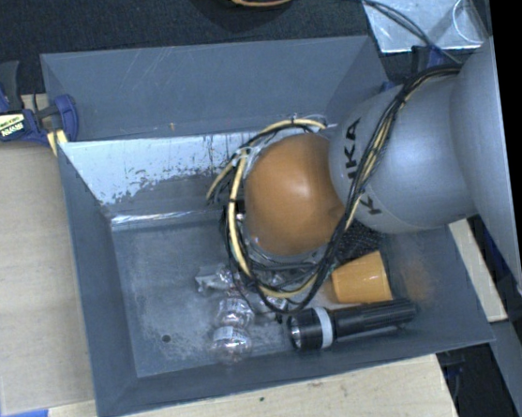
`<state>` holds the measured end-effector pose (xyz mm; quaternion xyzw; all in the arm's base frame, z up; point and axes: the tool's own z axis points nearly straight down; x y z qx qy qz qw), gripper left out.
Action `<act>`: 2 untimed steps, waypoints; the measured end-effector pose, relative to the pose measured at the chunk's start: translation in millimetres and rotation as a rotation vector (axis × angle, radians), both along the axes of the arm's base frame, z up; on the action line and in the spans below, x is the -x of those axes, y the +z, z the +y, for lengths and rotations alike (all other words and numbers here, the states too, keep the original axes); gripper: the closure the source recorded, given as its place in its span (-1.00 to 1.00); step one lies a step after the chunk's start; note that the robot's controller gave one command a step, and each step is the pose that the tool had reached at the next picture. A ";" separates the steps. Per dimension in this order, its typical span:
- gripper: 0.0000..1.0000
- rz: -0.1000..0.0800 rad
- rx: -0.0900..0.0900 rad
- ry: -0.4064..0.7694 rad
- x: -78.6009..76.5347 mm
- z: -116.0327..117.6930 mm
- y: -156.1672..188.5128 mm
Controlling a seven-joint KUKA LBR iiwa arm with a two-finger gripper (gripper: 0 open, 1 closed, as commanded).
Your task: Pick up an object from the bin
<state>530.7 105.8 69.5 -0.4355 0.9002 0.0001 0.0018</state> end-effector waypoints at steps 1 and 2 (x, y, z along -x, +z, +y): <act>1.00 -0.002 0.000 0.081 0.8 0.0 1.1; 1.00 -0.001 0.000 0.093 1.1 0.0 1.1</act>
Offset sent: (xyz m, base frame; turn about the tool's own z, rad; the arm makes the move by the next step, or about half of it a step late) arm 0.0000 0.0000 0.0000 0.0000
